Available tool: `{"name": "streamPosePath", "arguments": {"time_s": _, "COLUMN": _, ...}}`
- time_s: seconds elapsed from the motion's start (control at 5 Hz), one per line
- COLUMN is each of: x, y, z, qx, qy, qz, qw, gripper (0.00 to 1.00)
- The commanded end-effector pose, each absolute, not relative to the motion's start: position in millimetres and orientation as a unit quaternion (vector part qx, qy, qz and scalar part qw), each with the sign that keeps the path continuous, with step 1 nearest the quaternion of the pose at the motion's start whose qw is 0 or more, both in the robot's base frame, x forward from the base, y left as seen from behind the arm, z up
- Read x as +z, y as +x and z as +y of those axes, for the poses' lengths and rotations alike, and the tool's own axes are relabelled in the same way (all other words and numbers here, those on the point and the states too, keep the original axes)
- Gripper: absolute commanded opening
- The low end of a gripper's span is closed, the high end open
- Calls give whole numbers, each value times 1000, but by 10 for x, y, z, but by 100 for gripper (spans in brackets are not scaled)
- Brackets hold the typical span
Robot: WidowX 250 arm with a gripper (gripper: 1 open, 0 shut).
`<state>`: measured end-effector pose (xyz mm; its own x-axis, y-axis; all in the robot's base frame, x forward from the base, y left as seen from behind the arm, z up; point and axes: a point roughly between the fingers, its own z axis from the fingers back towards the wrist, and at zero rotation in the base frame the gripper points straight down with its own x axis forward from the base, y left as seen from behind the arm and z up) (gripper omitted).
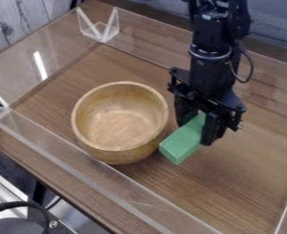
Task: Put the green block in the brown bowl
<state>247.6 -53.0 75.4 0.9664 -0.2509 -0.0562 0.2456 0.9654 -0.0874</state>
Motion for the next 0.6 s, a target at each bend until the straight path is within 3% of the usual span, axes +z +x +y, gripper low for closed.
{"name": "streamPosePath", "arguments": {"time_s": 0.0, "x": 988, "y": 2562, "z": -455, "qx": -118, "qy": -36, "qz": -4, "qw": 992, "gripper": 0}}
{"name": "streamPosePath", "arguments": {"time_s": 0.4, "x": 1107, "y": 2526, "z": -36, "qx": -85, "qy": -19, "qz": -7, "qw": 996, "gripper": 0}}
